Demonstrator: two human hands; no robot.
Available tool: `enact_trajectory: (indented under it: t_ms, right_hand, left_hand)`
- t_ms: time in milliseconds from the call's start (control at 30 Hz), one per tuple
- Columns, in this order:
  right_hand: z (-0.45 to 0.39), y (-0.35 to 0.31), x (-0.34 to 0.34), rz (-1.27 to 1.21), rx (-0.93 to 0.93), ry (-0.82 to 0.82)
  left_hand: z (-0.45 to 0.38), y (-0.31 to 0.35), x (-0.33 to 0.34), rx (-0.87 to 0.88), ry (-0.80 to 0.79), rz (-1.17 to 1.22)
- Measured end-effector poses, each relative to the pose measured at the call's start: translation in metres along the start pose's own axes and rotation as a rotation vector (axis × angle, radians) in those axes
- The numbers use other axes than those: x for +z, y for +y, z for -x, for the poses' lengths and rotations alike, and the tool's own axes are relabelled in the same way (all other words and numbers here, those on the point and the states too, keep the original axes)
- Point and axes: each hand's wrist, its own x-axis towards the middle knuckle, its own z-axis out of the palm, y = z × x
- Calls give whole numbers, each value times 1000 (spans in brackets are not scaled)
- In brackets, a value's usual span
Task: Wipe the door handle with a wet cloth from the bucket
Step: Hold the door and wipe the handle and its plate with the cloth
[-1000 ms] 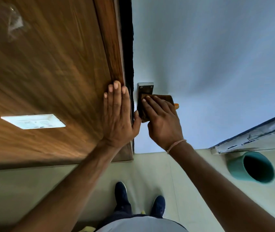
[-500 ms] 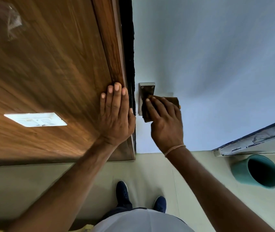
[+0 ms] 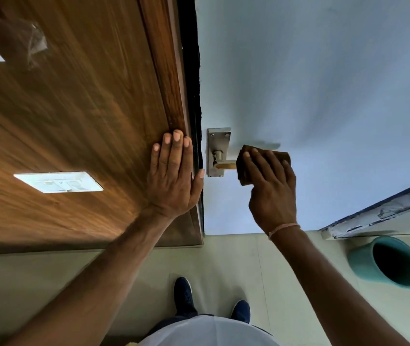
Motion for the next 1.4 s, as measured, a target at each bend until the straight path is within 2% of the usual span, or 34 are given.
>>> enact_trajectory:
  t_ms: [67,200,333,400,500,567,600,733,767,900,933,1067,1200,1400]
  right_hand:
    - [-1,-13,2,-18,6,11]
    - [-1,-31,8,-11,-140,-46]
    - [4,2,3,-31,48,36]
    - [6,-2,1,-34,117,70]
    - [4,-30,7,-38,-16,59]
    - [5,-31,11,-19,-131,11]
    - [6,-24,11,-14,-131,10]
    - [4,-1,4,-58,169,90]
    - [2,-4,4,-68,187,104]
    - [2,-13,8,-78,-83,43]
    - [2,-8,7,-82,-101,40]
    - [5,1,5,-96,33,98]
    - [4,-29,13,-34,-194,96]
    - [-1,-25,19,10,-359,113]
  left_hand:
    - [0,2,0,-8,1,0]
    - [0,5,0,-34,-3,3]
    - [-1,4,-1,-24,12,-16]
    - [-2,5,-2,-24,11,-19]
    - [-1,5,-2,-36,-3,-18]
    - [-1,7,-3,-40,-7,-14]
    - [-1,7,-3,-38,-5,-8]
    - [-2,8,-3,-43,1,-11]
    - [-2,9,-3,-50,-1,-12]
    - [-1,10,-4,-59,-5,4]
    - [-1,9,-4,-58,-7,7]
    - [-2,8,-5,-49,-8,19]
    - [-2,8,-8,-40,-23,17]
    - [-2,7,-9,-35,-28,23]
